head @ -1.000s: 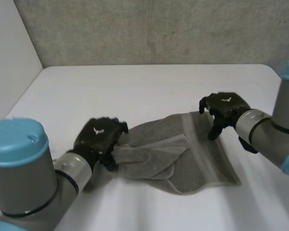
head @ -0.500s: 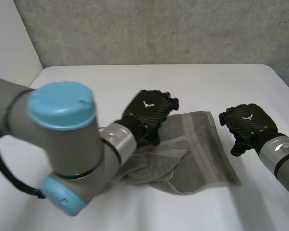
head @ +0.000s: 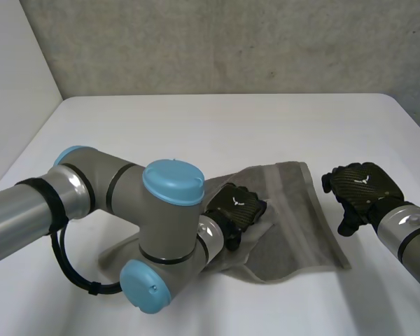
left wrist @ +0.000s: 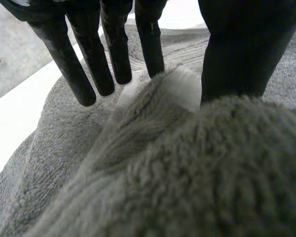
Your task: Fold the towel.
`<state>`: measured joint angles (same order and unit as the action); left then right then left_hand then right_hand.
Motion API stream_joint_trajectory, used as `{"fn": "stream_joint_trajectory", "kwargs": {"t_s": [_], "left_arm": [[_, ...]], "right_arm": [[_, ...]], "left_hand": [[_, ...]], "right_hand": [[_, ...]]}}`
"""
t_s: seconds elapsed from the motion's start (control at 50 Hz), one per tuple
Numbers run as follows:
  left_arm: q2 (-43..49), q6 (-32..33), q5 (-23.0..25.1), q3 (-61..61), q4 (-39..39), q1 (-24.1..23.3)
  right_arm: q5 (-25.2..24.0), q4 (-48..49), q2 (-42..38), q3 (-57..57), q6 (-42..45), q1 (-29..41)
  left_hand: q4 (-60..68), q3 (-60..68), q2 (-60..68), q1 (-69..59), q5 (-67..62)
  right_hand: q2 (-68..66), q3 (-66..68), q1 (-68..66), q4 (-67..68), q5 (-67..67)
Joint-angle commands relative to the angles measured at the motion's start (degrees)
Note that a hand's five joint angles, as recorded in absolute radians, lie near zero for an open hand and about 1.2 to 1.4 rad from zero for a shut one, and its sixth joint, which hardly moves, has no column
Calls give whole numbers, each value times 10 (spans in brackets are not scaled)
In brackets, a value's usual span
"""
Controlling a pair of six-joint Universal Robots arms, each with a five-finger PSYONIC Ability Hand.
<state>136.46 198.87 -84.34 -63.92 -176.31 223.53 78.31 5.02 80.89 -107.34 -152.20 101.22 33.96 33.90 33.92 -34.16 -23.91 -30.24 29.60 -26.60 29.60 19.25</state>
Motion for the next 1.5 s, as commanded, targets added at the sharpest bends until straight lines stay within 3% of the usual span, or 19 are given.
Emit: {"fn": "stream_joint_trajectory", "kwargs": {"t_s": [0.02, 0.08, 0.3, 0.44, 0.48, 0.64, 1.16, 1.38, 1.5], "left_arm": [[-22, 1, -10, -15, 8, 2], [-48, 5, -14, -30, 6, 2], [-79, 34, -18, -58, 8, 14], [-114, 35, -68, -81, 8, 34], [-139, 35, -91, -101, 4, 44], [-187, 35, -95, -141, -10, 83], [-219, 33, -92, -195, -25, 139], [-220, 32, -91, -198, -27, 144], [-224, 31, -91, -204, -27, 154]], "right_arm": [[0, -1, 1, -1, 1, 1], [-1, -1, 1, -1, 1, 1], [-5, -4, 1, -1, 1, 3], [-3, -20, 12, -1, 1, 1], [-3, -60, 17, 2, 1, 1], [-36, -139, 16, 1, 2, 20], [-45, -26, -74, -29, 36, 60], [-41, 35, -94, -34, 44, 59], [-33, 72, -106, -31, 58, 57]], "left_hand": [[342, 343, 343, -340, -343], [460, 460, 460, -458, -460], [460, 461, 461, -458, -461], [460, 461, 461, -458, -461], [460, 461, 461, -458, -461], [460, 461, 461, -458, -461], [460, 461, 461, -458, -461], [460, 461, 461, -458, -461], [460, 461, 461, -458, -461]], "right_hand": [[-10, 17, -47, 17, 20], [-10, 17, -47, 17, 20], [-10, 17, -47, 17, 20], [10, -3, -27, -3, 0], [43, -37, 7, -37, -33], [38, -32, 2, -32, -29], [-17, 24, -53, 24, 27], [-125, 131, -161, 131, 135], [-336, 343, -373, 343, 346]]}}
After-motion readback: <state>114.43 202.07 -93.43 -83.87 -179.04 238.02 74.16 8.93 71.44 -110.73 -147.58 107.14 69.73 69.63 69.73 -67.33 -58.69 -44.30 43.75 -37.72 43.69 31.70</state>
